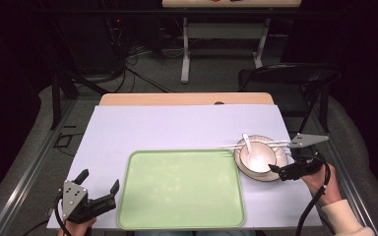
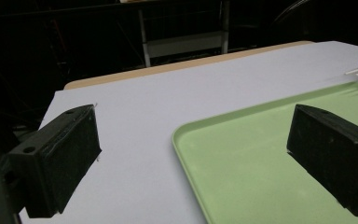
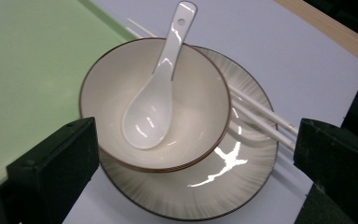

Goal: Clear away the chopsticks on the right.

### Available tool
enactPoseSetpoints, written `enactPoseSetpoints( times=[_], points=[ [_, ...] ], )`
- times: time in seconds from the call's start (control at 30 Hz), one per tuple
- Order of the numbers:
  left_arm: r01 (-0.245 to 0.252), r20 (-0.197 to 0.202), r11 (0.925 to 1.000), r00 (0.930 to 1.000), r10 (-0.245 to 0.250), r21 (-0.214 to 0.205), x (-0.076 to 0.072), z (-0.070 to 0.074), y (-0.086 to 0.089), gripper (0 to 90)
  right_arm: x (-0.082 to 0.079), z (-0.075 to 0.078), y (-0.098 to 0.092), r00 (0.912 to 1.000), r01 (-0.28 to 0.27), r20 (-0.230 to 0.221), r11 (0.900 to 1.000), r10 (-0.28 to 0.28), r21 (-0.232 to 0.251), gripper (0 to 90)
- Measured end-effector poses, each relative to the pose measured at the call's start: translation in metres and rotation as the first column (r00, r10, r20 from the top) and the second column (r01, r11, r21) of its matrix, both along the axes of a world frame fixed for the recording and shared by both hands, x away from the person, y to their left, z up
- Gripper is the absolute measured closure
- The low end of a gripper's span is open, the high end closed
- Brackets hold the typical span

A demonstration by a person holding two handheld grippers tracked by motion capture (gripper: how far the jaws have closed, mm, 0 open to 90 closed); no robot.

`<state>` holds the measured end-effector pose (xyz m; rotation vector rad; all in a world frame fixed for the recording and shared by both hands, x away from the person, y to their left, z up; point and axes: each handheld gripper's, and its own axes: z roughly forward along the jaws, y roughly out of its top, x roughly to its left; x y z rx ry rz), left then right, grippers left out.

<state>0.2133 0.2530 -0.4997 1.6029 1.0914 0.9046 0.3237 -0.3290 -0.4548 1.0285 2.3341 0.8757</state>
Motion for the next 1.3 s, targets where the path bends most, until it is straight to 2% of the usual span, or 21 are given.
enactPoseSetpoints(
  times=[0.23, 0.27, 0.33, 0.4, 0.43, 0.47, 0.57, 1.03, 1.17, 1.23, 1.27, 1.3],
  points=[
    [-0.001, -0.002, 1.0000, 1.0000, 0.001, 0.000, 0.000, 0.000, 0.000, 2.3, 0.024, 0.006, -0.003, 0.9997, 0.022, -0.010, 0.9998, -0.022, -0.001, 0.0],
    [0.003, 0.000, 1.0000, 1.0000, -0.003, 0.000, 0.000, 0.000, 0.000, 2.4, 0.033, 0.006, -0.003, 0.9996, 0.020, -0.019, 0.9998, -0.020, -0.007, 0.0],
    [0.002, -0.002, 1.0000, 1.0000, -0.002, 0.002, 0.000, 0.000, 0.000, 2.4, 0.038, 0.007, -0.003, 0.9996, 0.020, -0.021, 0.9996, -0.020, -0.020, 0.0],
    [0.001, -0.001, 1.0000, 1.0000, -0.001, -0.001, 0.000, 0.000, 0.001, 2.3, 0.051, 0.008, -0.003, 0.9991, 0.019, -0.036, 0.9992, -0.021, -0.036, 0.0],
    [0.001, -0.001, 1.0000, 1.0000, -0.001, -0.001, 0.000, 0.000, 0.001, 2.3, 0.051, 0.008, -0.003, 0.9991, 0.019, -0.036, 0.9992, -0.021, -0.036, 0.0],
    [0.006, 0.000, 1.0000, 1.0000, -0.006, 0.001, 0.000, 0.000, 0.001, 2.3, 0.060, 0.009, -0.004, 0.9989, 0.019, -0.042, 0.9987, -0.021, -0.047, 0.0],
    [0.004, 0.001, 1.0000, 1.0000, -0.004, 0.000, -0.001, 0.000, 0.001, 2.3, 0.072, 0.011, -0.007, 0.9979, 0.026, -0.058, 0.9981, -0.029, -0.056, 0.0],
    [0.016, 0.009, 0.9999, 0.9998, -0.016, 0.000, 0.000, 0.000, 0.000, 2.4, 0.110, 0.003, -0.011, 0.9930, 0.027, -0.111, 0.9925, -0.041, -0.119, 2.7],
    [0.015, 0.009, 0.9999, 0.9998, -0.015, 0.002, 0.000, 0.000, 0.000, 2.3, 0.120, 0.001, -0.011, 0.9915, 0.021, -0.124, 0.9917, -0.037, -0.127, 9.7],
    [0.017, 0.008, 0.9998, 0.9998, -0.017, -0.003, -0.001, 0.000, 0.001, 2.3, 0.126, -0.002, -0.011, 0.9891, 0.017, -0.142, 0.9881, -0.039, -0.153, 17.1],
    [0.017, 0.008, 0.9998, 0.9998, -0.017, -0.003, -0.001, 0.000, 0.001, 2.3, 0.126, -0.002, -0.011, 0.9891, 0.017, -0.142, 0.9881, -0.039, -0.153, 17.1],
    [0.015, 0.009, 0.9999, 0.9999, -0.015, -0.003, -0.001, 0.000, 0.001, 2.3, 0.128, -0.006, -0.011, 0.9872, 0.000, -0.157, 0.9863, -0.027, -0.165, 23.6]
  ],
)
